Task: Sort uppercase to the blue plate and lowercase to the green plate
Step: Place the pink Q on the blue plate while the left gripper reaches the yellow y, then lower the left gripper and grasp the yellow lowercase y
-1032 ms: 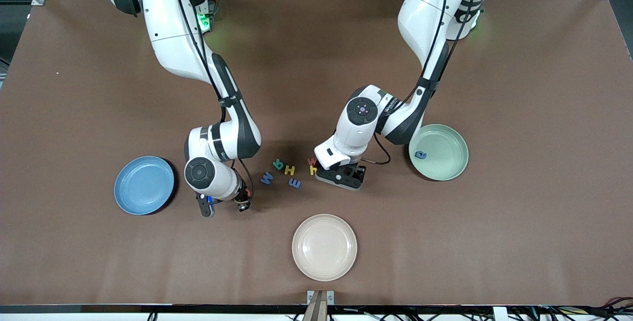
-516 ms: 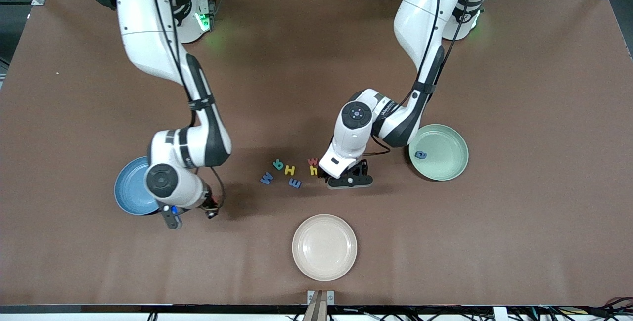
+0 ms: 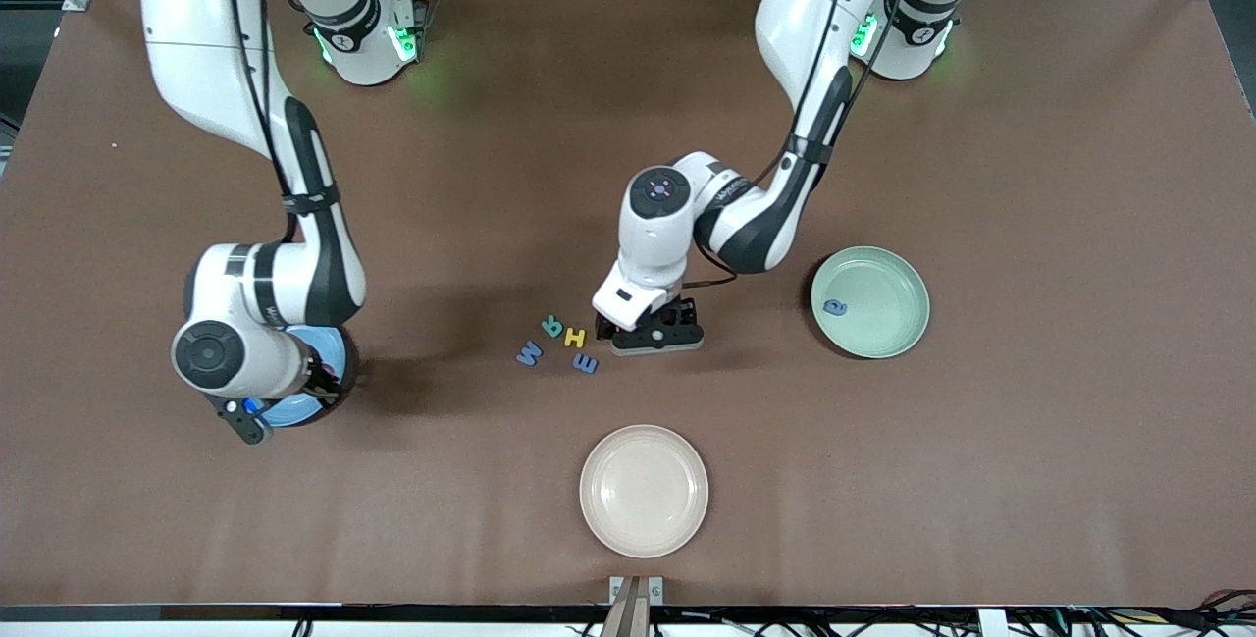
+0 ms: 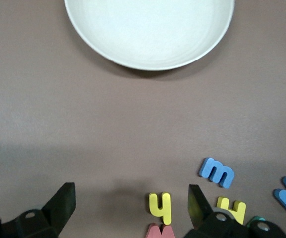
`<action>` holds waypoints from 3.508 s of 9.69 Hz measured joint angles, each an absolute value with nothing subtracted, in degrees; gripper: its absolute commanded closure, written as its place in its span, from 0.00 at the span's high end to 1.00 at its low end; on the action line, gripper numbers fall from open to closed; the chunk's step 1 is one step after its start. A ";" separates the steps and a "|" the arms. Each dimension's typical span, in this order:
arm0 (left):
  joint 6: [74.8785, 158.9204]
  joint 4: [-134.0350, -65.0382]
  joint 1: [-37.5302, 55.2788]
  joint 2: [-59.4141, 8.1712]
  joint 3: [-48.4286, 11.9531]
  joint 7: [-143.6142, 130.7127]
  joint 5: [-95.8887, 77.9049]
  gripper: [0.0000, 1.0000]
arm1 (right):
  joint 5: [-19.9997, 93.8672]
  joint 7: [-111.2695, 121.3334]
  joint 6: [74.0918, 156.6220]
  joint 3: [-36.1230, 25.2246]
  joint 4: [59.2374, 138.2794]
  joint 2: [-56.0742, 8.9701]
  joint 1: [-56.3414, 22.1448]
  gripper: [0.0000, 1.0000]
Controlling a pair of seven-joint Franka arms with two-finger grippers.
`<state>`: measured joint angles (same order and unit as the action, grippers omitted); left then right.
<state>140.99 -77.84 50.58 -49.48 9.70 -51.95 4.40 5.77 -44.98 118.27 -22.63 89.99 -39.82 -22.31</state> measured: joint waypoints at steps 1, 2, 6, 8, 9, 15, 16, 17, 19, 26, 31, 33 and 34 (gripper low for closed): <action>140.88 -77.07 51.23 -50.49 10.35 -52.00 6.04 1.00 | 5.32 -41.84 118.29 -22.63 91.39 -38.40 -20.75 0.00; 140.88 -75.96 51.31 -52.25 10.78 -51.99 8.36 1.00 | 5.10 -38.95 118.32 -22.62 92.24 -37.43 -19.25 0.00; 141.50 -69.94 51.79 -57.31 11.20 -52.00 11.01 1.00 | 4.48 -34.00 118.42 -22.53 92.93 -36.89 -16.43 1.00; 141.48 -68.99 52.03 -57.37 11.29 -52.10 11.02 1.00 | 4.45 -33.92 118.43 -22.33 92.94 -36.89 -16.44 1.00; 141.48 -68.97 52.08 -57.69 11.27 -54.83 11.02 1.00 | 4.44 -33.88 118.43 -22.32 92.97 -36.89 -16.44 1.00; 139.63 -68.63 52.43 -59.21 9.45 -64.32 9.87 1.00 | 4.41 -33.70 118.42 -22.16 93.67 -36.89 -16.44 1.00; 139.52 -68.63 52.35 -59.28 9.47 -64.32 9.86 1.00 | 4.40 -33.66 118.42 -22.16 93.67 -36.89 -16.44 1.00; 139.47 -68.63 52.20 -59.36 9.48 -64.32 9.85 1.00 | 4.40 -33.65 118.42 -22.16 93.68 -36.89 -16.44 1.00; 138.99 -68.63 52.11 -59.51 9.48 -64.32 9.85 1.00 | 4.40 -33.60 118.42 -22.14 93.68 -36.89 -16.44 1.00; 134.06 -67.96 52.34 -59.52 8.56 -64.32 9.76 0.77 | 4.39 -33.52 118.38 -22.04 93.69 -36.89 -16.45 1.00; 133.73 -67.50 52.33 -59.50 8.45 -64.32 9.72 0.55 | 4.38 -33.51 118.38 -22.04 93.70 -36.89 -16.45 1.00; 133.70 -67.40 52.33 -59.49 8.41 -64.32 9.72 0.54 | 4.38 -33.49 118.38 -22.03 93.71 -36.89 -16.45 1.00; 133.70 -67.39 52.33 -59.49 8.41 -64.32 9.72 0.51 | 4.38 -33.49 118.38 -22.03 93.71 -36.89 -16.45 1.00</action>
<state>133.70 -67.39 52.33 -59.49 8.41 -64.32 9.72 4.38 -33.49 118.38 -22.03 93.71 -36.89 -16.45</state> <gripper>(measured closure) 0.458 0.000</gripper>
